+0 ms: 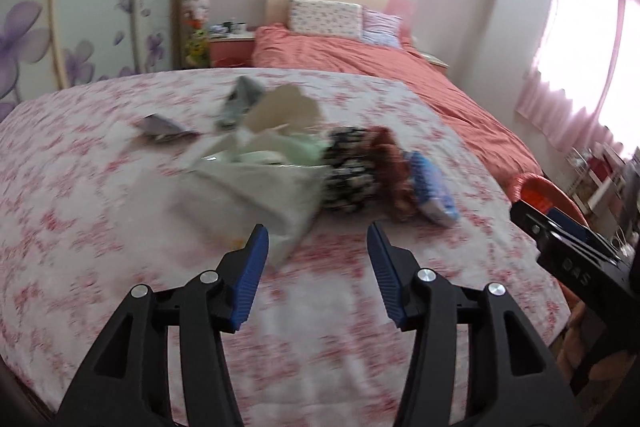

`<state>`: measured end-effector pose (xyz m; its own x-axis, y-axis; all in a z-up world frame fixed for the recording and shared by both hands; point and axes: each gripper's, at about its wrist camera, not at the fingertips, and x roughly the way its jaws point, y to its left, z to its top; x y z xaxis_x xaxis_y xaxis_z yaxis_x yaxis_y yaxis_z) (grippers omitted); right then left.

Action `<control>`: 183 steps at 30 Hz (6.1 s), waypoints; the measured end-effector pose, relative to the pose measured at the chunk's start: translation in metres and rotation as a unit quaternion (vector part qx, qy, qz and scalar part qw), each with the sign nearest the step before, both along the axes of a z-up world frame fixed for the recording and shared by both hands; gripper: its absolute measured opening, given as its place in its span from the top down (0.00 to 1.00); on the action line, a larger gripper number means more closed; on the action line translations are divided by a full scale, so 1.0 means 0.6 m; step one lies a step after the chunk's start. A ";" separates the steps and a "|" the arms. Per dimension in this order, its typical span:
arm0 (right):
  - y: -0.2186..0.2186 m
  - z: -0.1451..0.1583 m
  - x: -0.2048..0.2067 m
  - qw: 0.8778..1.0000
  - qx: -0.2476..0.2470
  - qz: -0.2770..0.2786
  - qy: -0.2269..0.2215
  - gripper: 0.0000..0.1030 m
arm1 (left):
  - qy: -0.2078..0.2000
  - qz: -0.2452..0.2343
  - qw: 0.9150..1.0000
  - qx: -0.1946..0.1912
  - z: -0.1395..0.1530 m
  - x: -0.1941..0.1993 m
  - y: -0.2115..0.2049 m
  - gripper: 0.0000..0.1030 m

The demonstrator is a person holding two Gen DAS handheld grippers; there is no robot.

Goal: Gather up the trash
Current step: 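Grasp the blue tissue pack with the right gripper, then grasp the red plaid scrunchie with the left gripper and lift it, then drop the scrunchie and tissue pack into the orange basket with both grippers, then grasp the black floral cloth with the right gripper while the left approaches the clear tray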

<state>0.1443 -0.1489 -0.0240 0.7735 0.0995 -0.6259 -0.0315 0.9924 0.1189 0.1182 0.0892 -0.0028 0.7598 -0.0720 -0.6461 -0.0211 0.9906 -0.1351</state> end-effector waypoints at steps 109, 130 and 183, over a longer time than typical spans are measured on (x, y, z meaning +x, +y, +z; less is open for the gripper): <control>-0.347 0.044 -0.093 0.983 0.024 -0.181 -0.037 0.50 | -0.025 -0.282 0.958 -0.039 0.035 0.072 -0.412 0.91; -0.409 0.013 -0.068 0.978 0.042 -0.201 -0.033 0.50 | -0.007 -0.319 0.947 -0.044 0.005 0.084 -0.483 0.91; 0.126 0.029 0.049 0.996 0.022 0.083 0.017 0.44 | -0.006 0.040 0.999 0.019 0.014 -0.012 0.073 0.53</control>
<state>0.1739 -0.0730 -0.0065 0.7218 0.2525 -0.6444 -0.1907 0.9676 0.1655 0.1107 0.1331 0.0056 0.7704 0.0133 -0.6374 -0.0980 0.9904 -0.0977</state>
